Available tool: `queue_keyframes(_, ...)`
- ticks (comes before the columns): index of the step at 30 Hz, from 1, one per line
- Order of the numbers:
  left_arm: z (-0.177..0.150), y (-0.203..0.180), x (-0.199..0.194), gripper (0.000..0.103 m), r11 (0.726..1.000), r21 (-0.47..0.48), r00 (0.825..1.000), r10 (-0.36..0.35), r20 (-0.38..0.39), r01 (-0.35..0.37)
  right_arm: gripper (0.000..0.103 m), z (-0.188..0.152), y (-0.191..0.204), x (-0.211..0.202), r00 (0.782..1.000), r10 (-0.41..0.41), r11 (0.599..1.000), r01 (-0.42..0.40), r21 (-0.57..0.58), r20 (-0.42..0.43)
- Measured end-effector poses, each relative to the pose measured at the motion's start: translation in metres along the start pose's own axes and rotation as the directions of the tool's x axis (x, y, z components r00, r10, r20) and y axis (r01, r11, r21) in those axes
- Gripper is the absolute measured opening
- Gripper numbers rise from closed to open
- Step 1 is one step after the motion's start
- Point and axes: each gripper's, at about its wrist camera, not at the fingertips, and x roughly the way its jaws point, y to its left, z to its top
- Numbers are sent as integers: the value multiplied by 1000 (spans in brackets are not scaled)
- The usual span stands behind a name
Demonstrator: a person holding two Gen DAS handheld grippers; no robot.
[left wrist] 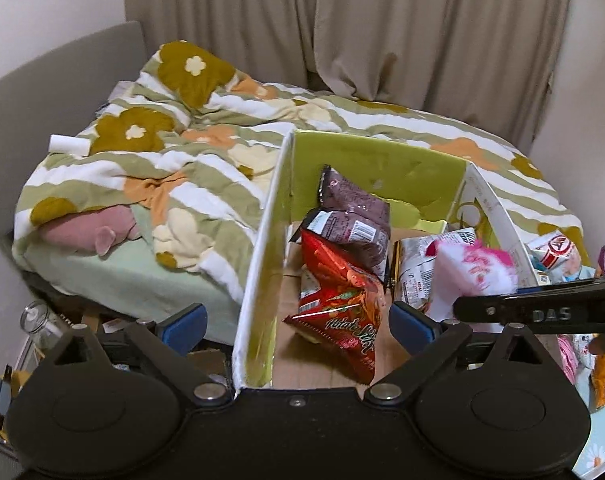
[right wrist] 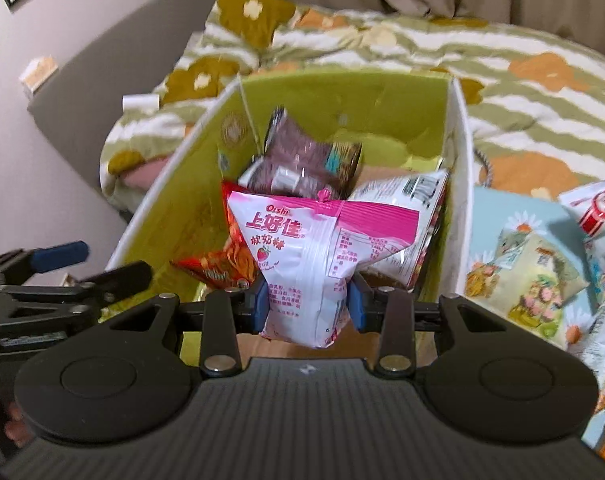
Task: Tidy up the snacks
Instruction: 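Carry both bags into the cardboard box and open both tools, then move both tools back to the snack pile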
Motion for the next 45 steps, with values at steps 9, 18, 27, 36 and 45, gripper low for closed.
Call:
queue_keyframes(9,-6,4,-8,99,997,-68,999,34,8,-33,103,2,-4,9,1000,25,999,-25,-19,-6)
queue_keyframes(18,-5,5,-7,99,997,-70,1000,30,-2,-30,103,-4,-2,0,997,33,998,-29,-58,65)
queue_keyframes(27,3,-1,-18,99,999,-33,999,35,28,-35,103,-2,4,-22,990,42,996,-31,-82,133)
queue_keyframes(36,9,-19,-43,99,998,45,993,-40,108,35,103,-14,0,-77,975,-21,1000,25,-14,222)
queue_keyframes(45,10,-68,-59,99,968,167,965,-214,150,188,103,-47,-35,-148,921,-214,975,183,122,326)
